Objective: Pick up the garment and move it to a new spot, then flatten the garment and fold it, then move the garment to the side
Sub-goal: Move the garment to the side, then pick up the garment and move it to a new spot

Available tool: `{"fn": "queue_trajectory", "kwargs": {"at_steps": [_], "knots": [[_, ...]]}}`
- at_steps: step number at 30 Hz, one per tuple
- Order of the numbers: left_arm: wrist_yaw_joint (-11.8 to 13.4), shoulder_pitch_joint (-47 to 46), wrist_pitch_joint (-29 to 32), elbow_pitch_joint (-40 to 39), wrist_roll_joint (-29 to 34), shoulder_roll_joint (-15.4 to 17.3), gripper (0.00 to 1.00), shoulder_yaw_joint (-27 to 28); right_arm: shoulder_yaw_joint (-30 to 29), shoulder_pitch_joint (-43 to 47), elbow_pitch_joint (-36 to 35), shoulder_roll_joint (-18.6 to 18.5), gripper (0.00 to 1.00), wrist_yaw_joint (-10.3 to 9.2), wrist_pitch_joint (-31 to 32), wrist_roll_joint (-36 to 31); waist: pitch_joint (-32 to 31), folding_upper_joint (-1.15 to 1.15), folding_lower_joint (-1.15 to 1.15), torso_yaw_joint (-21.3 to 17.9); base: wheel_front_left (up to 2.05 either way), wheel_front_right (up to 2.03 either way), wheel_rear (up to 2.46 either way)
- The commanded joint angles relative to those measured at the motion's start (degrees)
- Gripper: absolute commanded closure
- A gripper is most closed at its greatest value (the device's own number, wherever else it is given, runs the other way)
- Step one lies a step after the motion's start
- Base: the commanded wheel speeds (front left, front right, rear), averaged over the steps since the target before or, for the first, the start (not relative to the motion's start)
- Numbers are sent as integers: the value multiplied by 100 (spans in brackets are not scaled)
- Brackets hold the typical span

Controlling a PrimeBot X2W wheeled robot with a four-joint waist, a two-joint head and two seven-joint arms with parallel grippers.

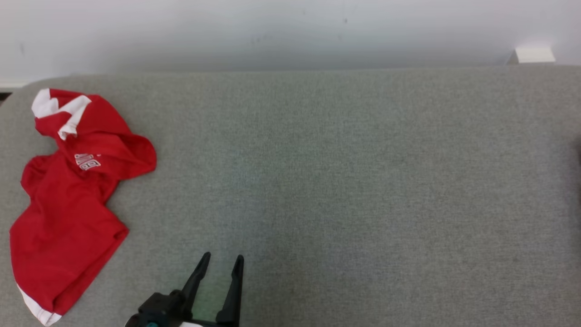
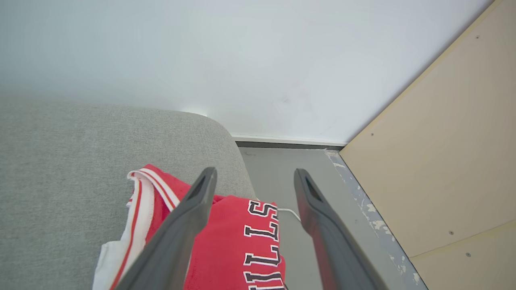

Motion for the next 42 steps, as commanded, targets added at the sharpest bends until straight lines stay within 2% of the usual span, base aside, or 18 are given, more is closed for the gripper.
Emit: {"fn": "queue_trajectory", "kwargs": {"at_steps": [1,5,8,13,19,22,26,31,42], "knots": [[30,62,-3,-3,-101,22,0,31,-82,71,-9,34,0,-14,-136,-88,-131,0,-1,-3,0,0,0],[106,179,-3,-23,-176,23,0,11,-198,382,-265,364,0,-14,-565,-277,-427,0,-1,-35,0,0,0],[187,300,-2,-35,-260,22,0,-12,-147,743,-609,621,0,-15,-756,-107,-672,0,-1,-76,0,0,0],[322,562,-3,-86,-414,22,0,-23,21,1692,-1453,989,0,-15,-1096,116,-1087,0,-1,-105,0,0,0],[427,734,-3,-183,-425,23,0,-13,66,3012,-2410,1451,0,-14,-1895,23,-1394,0,-1,33,0,0,0],[434,777,-3,-195,-356,22,0,23,75,3522,-2664,1770,0,-15,-2335,-109,-1481,0,-1,113,0,0,0],[413,823,-3,-158,-291,23,0,103,217,3993,-2760,2305,0,-14,-2580,66,-1624,0,-1,183,0,0,0],[412,934,-3,-166,-232,22,0,225,420,4387,-2886,2618,0,-14,-2615,187,-1742,0,-1,172,0,0,0],[354,974,-3,-144,17,23,0,270,745,4453,-2792,2909,0,-15,-2616,72,-1753,0,-1,163,0,0,0]]}}
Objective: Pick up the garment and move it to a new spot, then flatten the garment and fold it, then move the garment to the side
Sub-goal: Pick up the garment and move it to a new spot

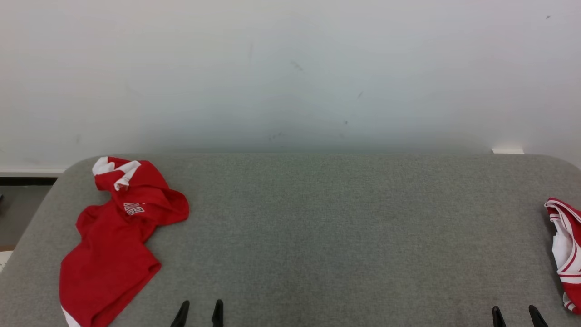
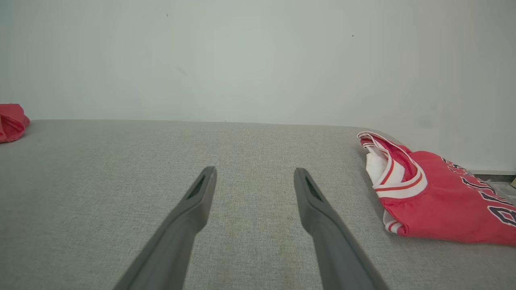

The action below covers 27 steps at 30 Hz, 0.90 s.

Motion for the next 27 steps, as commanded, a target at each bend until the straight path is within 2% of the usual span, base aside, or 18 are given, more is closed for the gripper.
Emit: {"fn": "queue_trajectory", "kwargs": {"at_steps": [1,8,13,20,23,27], "knots": [[-20,5,-3,1,90,23,0,6,-23,-26,-1,11,0,-15,-17,-8,4,0,1,13,0,0,0],[-52,-53,-3,20,129,23,0,-18,-58,44,-64,52,0,-15,-17,-29,-14,0,1,309,0,0,0],[-77,-106,-3,40,211,23,0,-24,-43,111,-58,94,0,-15,-17,33,-42,0,1,940,0,0,0],[-143,39,-3,90,370,23,0,166,290,-73,36,156,0,-15,-18,76,-17,0,1,1879,0,0,0],[-176,56,-3,80,403,21,0,263,364,-152,63,150,0,-15,-18,70,20,0,1,2110,0,0,0],[-243,-46,-3,66,421,22,0,346,352,-218,52,101,0,-15,-18,28,125,0,1,2223,0,0,0]]}}
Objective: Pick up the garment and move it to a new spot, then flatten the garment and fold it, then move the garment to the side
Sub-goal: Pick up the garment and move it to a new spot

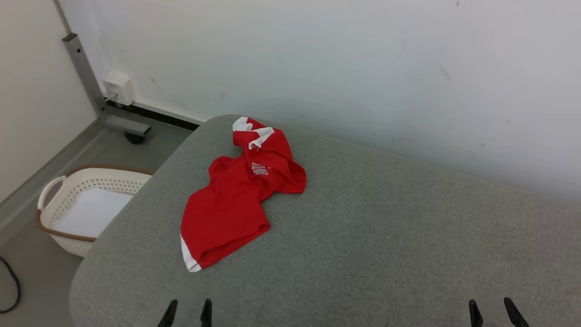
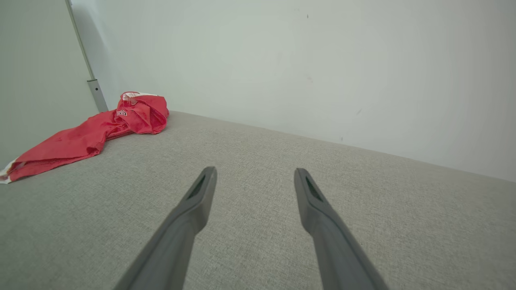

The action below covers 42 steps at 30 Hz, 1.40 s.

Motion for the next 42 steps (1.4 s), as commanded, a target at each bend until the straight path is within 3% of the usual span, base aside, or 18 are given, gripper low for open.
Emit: {"fn": "queue_trajectory", "kwargs": {"at_steps": [1,5,9,12,18,24,33,35,42], "knots": [[-33,-147,-3,-11,82,21,0,53,-20,-59,7,-68,0,-15,-17,-13,136,0,0,100,0,0,0],[-93,-568,-3,9,105,22,0,212,-152,-123,-36,-170,0,-15,-17,-36,388,0,0,54,0,0,0],[-245,-1651,-2,277,105,105,0,182,-281,-397,-221,-413,0,-15,-17,-124,1181,0,0,-36,0,0,0],[-335,-2751,16,747,-54,166,0,161,-356,-659,-344,-700,0,-15,-17,-194,1795,0,0,-104,0,0,0],[-360,-4806,719,2132,-337,320,0,270,-409,-1146,-536,-1218,0,-15,-17,-288,2727,0,0,-351,0,0,0],[-151,-6173,1316,3499,-402,454,0,401,-263,-1506,-841,-1581,0,-15,34,-277,3369,0,0,-716,0,0,0],[148,-7013,1838,4965,-410,584,0,400,-196,-1439,-1245,-1724,0,-15,291,-276,3723,0,0,-1087,0,0,0],[157,-7050,1903,5233,-375,630,100,350,-217,-1425,-1274,-1684,0,-15,305,-262,3694,0,0,-1149,0,0,0],[-3,-7395,1378,5388,-552,736,100,431,-156,-1318,-1066,-1395,0,-15,146,-208,3134,0,0,-1261,0,0,0]]}}
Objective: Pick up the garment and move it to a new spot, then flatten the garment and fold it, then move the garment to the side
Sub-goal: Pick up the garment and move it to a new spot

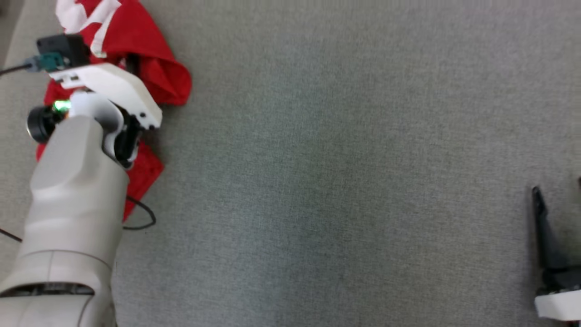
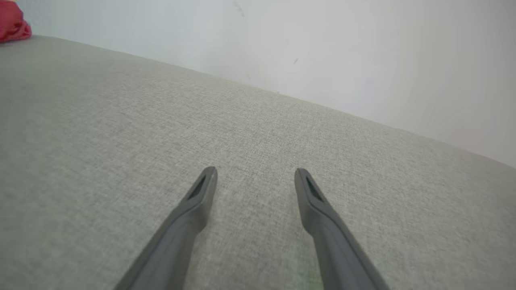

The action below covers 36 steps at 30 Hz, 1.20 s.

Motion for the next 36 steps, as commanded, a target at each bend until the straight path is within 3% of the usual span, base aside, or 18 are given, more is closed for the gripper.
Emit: {"fn": "queue_trajectory", "kwargs": {"at_steps": [1,6,13,23,30,36], "knots": [[-39,-154,-119,-42,-9,72,100,-13,75,149,141,97,0,-15,-34,36,-349,0,-1,-59,0,0,0],[-252,-325,-329,-226,-218,-84,100,-9,160,233,463,345,0,-15,-118,92,-1059,0,-1,-164,0,0,0],[-446,-65,-77,-954,-786,-518,100,-289,93,522,704,600,0,-15,-156,186,-1983,0,-1,-277,0,0,0],[-426,1856,1221,-4324,-3068,-659,100,-1688,12,817,639,828,0,-15,-155,229,-2485,0,-1,-671,0,0,0],[228,3368,1655,-6709,-4191,-654,100,-2776,1,882,633,968,0,-15,-155,245,-2446,0,-1,-1022,0,0,0],[672,3976,1567,-7467,-4413,-651,100,-3216,38,837,621,990,0,-15,-156,245,-2325,0,-1,-1274,0,0,0]]}}
